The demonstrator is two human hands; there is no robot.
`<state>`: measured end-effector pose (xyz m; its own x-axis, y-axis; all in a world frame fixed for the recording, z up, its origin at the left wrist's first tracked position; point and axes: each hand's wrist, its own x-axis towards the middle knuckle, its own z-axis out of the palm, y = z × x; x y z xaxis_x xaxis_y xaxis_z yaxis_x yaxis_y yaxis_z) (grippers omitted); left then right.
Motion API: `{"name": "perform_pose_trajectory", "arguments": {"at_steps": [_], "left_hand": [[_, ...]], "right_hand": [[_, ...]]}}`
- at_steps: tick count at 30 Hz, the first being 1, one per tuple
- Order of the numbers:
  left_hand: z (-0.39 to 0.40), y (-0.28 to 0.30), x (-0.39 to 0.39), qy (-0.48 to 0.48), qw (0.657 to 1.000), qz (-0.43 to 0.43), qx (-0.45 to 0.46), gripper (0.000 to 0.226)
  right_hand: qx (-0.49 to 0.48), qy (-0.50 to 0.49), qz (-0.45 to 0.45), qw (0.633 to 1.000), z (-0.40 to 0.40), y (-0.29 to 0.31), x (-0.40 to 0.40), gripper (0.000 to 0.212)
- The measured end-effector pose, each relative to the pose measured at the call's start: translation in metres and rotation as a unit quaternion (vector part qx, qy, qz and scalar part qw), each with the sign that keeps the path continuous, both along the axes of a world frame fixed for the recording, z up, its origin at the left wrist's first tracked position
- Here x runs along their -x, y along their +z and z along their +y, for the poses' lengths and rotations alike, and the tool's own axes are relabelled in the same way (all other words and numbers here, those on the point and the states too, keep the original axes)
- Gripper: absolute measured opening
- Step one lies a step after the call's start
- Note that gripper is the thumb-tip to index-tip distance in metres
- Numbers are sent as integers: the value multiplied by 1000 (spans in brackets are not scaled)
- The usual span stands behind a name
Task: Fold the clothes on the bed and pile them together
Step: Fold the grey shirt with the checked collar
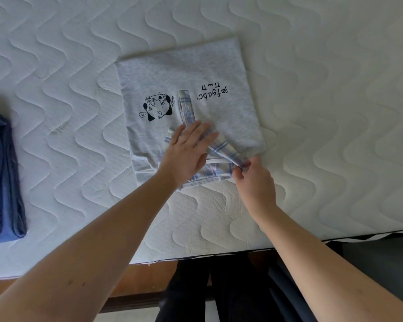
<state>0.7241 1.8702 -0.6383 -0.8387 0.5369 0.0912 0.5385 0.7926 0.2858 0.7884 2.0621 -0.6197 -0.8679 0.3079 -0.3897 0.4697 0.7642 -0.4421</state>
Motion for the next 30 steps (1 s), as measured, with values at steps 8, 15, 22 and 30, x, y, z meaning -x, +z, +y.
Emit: {"name": "perform_pose_trajectory", "arguments": {"at_steps": [8,15,22,30], "left_hand": [[-56,22,-84,436,856,-228,-161,27],[-31,13,-99,547,694,-383,-269,36],[-33,13,-99,618,655,-303,-312,9],[-29,9,-109,574,701,-332,-263,23]], "right_hand": [[165,-99,-74,979,-11,-8,0,38],[229,-83,-78,967,-8,-12,6,30],[291,-132,-39,947,7,-7,1,12],[190,-80,-102,973,6,-13,-3,31]]}}
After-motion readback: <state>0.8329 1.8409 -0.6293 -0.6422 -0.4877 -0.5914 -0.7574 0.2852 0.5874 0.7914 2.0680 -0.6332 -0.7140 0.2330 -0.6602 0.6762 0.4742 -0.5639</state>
